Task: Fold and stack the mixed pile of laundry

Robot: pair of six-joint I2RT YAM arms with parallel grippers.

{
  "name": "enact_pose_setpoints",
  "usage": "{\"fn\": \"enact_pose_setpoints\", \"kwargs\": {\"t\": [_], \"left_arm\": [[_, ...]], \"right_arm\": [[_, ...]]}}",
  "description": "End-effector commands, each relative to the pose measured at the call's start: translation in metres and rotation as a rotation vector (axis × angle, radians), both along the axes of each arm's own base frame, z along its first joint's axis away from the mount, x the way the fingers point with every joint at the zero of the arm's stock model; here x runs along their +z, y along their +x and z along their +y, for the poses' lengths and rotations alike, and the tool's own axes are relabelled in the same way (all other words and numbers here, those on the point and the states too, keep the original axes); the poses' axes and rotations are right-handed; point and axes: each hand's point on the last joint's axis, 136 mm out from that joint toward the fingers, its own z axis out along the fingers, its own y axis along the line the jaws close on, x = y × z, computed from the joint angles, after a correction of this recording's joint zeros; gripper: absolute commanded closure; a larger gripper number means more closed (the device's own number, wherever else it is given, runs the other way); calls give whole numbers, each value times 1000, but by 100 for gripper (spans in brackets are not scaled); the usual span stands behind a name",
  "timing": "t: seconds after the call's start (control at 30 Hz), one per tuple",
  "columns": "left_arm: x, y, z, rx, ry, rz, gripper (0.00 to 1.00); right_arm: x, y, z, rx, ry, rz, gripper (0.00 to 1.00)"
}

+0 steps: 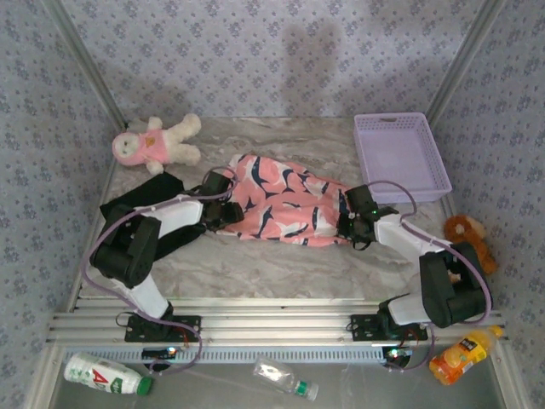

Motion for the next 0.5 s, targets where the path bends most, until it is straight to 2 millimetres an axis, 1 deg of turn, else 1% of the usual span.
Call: {"fn": "enact_pose_setpoints", "kwargs": {"t": [0.0, 0.07, 0.13, 0.2, 0.23, 0.27, 0.33, 0.4, 0.47], "left_arm": [[-5, 21, 28, 67, 113, -44, 38], [-5, 24, 40, 74, 155, -35, 39], [-2, 25, 47, 78, 168, -37, 39], [5, 27, 48, 80, 165, -52, 40], [9, 27, 47, 77, 159, -61, 40], [15, 28, 45, 74, 149, -74, 41], [28, 28, 38, 61, 122, -89, 41], [48, 29, 25, 25, 85, -124, 40], [69, 28, 9, -27, 61, -164, 39]], "right_arm": [[4, -14, -22, 33, -114, 59, 84], [3, -19, -34, 30, -166, 88, 83], [1, -19, -33, 27, -140, 89, 82], [2, -14, -30, 17, -123, 73, 80], [2, -11, -27, 20, -112, 63, 77], [4, -8, -21, 24, -82, 55, 71], [12, -4, -10, 30, -16, 28, 53], [26, -1, 0, 37, 49, -14, 36], [42, 1, 1, 19, 95, -68, 18]]}}
